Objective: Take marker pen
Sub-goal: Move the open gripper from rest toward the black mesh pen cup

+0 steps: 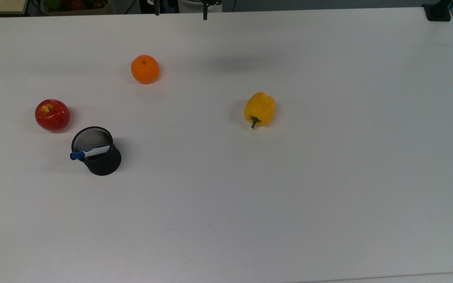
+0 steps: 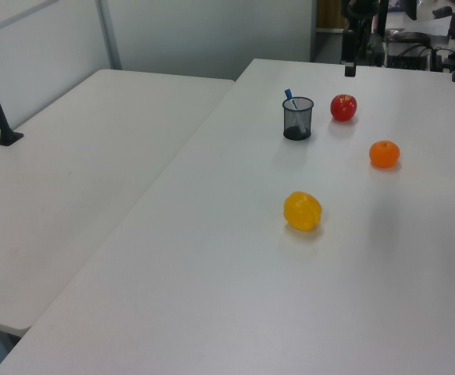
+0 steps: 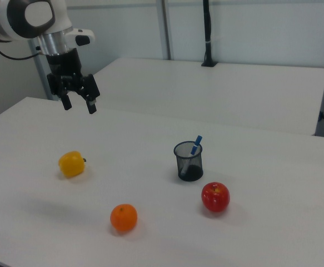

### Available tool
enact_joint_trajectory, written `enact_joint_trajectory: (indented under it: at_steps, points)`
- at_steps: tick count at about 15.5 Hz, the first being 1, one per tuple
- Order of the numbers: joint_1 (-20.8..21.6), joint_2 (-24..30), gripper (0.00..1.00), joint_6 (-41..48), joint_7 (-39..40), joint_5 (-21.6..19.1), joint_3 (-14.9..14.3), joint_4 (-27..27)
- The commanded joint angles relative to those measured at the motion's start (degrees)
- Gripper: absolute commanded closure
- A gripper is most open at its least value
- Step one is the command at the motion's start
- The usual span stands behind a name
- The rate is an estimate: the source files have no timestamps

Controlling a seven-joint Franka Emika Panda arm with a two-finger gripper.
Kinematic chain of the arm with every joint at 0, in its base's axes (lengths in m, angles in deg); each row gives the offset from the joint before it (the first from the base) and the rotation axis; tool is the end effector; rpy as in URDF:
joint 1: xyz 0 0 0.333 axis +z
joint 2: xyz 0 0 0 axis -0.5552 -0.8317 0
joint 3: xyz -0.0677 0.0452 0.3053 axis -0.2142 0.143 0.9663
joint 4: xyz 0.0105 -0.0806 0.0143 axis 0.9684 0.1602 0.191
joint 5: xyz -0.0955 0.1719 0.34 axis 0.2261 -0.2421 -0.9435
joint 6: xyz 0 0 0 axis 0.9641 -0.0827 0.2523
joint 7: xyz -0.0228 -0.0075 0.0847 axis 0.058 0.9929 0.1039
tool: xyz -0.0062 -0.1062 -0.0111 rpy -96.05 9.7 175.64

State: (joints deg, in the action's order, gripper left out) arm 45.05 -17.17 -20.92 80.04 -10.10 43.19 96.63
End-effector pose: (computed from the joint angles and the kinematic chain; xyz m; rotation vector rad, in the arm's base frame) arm 0.5656 0.0590 0.5996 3.0616 0.0487 -0.0163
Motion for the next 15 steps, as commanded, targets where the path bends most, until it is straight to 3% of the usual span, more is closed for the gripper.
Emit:
enact_joint_trajectory:
  at_steps: [1,8,15]
  points:
    - [0.0,0.6,0.0,0.5,1.8,0.2,-0.9,0.6]
    - [-7.3,-0.7,0.0,-3.1,6.2,0.0,-1.0,-0.1]
    - [-13.5,-7.1,0.0,-20.4,6.3,0.0,-1.1,-0.2]
